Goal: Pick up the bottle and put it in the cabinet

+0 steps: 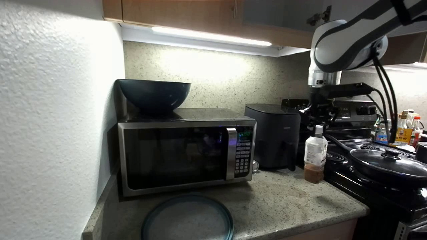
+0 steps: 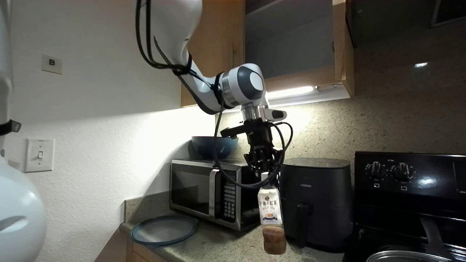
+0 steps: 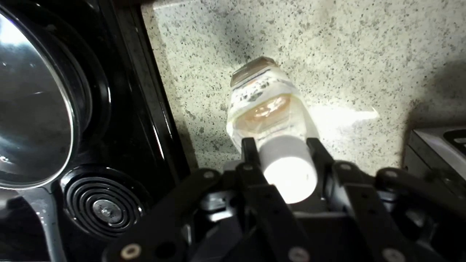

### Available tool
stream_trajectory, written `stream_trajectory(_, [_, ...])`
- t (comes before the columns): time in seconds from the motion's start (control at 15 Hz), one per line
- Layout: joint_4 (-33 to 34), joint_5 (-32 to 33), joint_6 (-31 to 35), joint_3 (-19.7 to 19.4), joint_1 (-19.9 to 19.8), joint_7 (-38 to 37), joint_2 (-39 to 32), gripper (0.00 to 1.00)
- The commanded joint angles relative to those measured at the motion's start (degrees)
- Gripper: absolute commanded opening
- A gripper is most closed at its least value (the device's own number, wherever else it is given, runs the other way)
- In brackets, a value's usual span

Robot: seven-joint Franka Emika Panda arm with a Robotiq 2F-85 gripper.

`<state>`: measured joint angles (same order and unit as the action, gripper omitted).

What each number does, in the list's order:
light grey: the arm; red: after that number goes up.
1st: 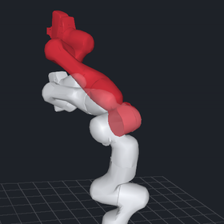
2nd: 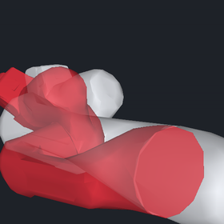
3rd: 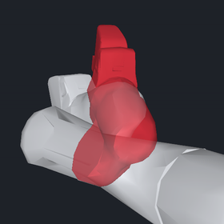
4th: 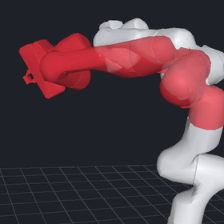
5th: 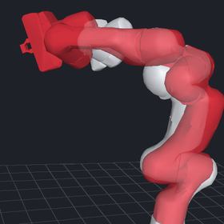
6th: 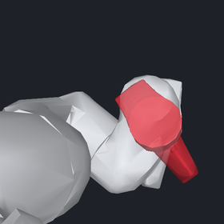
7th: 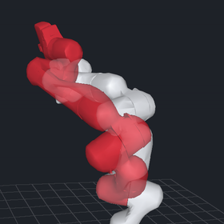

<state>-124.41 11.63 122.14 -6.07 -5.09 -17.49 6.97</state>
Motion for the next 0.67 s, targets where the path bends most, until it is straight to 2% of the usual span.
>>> stream_trajectory(0.0, [-7.2, 0.7, 2.4, 1.2, -1.3, -4.9, 11.8, 0.14])
stream_trajectory(0.07, [-2.4, -0.3, 0.4, 1.1, -1.2, -2.1, 5.2, 0.14])
stream_trajectory(0.13, [-3.1, -0.4, 0.2, 1.3, -1.3, -2.2, 7.1, 0.37])
stream_trajectory(0.53, [-2.9, -0.3, 0.0, 1.3, -1.2, -2.3, 5.2, 0.37])
stream_trajectory(0.6, [-2.9, -0.3, 0.0, 1.3, -1.2, -2.3, 5.1, 0.14])
